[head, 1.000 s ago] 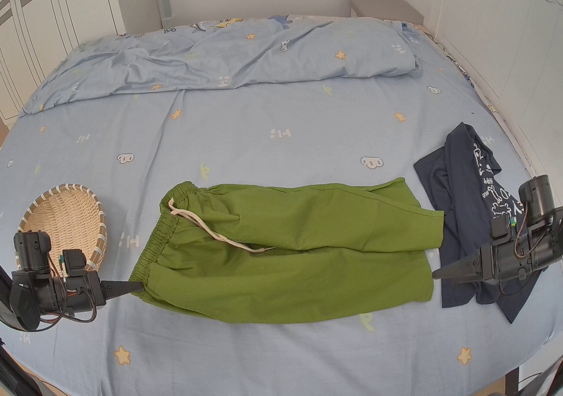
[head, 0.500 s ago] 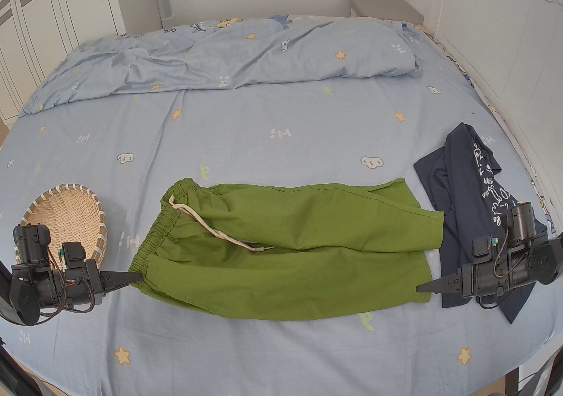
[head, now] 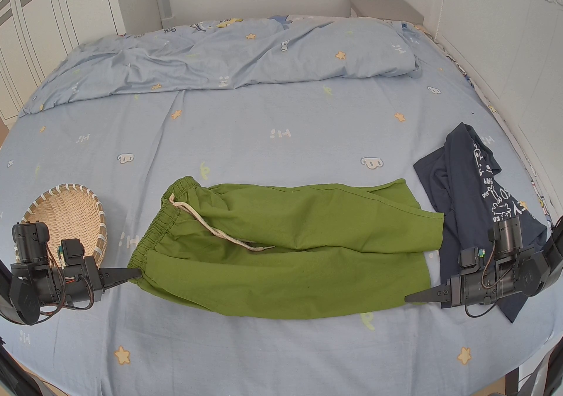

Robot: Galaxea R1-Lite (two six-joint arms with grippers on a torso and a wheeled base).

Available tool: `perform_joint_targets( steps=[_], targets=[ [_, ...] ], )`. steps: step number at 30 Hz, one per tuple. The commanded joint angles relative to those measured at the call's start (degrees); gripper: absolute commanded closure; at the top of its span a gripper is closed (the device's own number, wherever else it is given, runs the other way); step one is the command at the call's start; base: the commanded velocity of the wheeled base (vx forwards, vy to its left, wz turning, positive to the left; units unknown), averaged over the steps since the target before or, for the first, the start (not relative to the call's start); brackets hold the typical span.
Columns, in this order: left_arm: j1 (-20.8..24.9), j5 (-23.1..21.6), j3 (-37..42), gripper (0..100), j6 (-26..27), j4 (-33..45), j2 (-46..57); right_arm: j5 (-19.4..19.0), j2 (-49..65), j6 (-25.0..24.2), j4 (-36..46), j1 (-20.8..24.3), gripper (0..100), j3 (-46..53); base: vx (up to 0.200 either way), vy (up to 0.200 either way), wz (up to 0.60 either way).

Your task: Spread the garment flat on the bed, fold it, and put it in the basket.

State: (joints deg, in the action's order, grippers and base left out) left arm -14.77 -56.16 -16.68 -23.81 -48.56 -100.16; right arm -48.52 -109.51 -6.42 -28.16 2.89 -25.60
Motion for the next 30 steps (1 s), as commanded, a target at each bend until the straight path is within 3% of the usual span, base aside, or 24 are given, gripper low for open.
perform_joint_targets(
  steps=[1, 15, 16, 30],
  targets=[
    [0.0, 0.0, 0.0, 100, 0.0, 0.0, 0.0, -0.9, -0.9, -0.2, -0.1, 0.4, 0, 0.2, 0.000, 0.000, 0.00],
    [-0.2, 0.0, -0.1, 100, -0.1, 0.0, 0.1, -1.1, -2.4, -0.2, -2.4, 1.1, 0, 0.1, 0.000, 0.000, 0.00],
    [-0.2, 0.0, -0.1, 100, -0.1, 0.0, 0.1, -1.0, -2.4, -0.2, -2.5, 1.0, 100, 0.0, 0.000, 0.000, 0.00],
    [-3.1, -0.1, -1.2, 100, -0.4, 0.0, 0.1, -1.1, -2.1, -0.2, -2.7, -3.2, 100, 0.4, 0.000, 0.000, 0.00]
  ],
)
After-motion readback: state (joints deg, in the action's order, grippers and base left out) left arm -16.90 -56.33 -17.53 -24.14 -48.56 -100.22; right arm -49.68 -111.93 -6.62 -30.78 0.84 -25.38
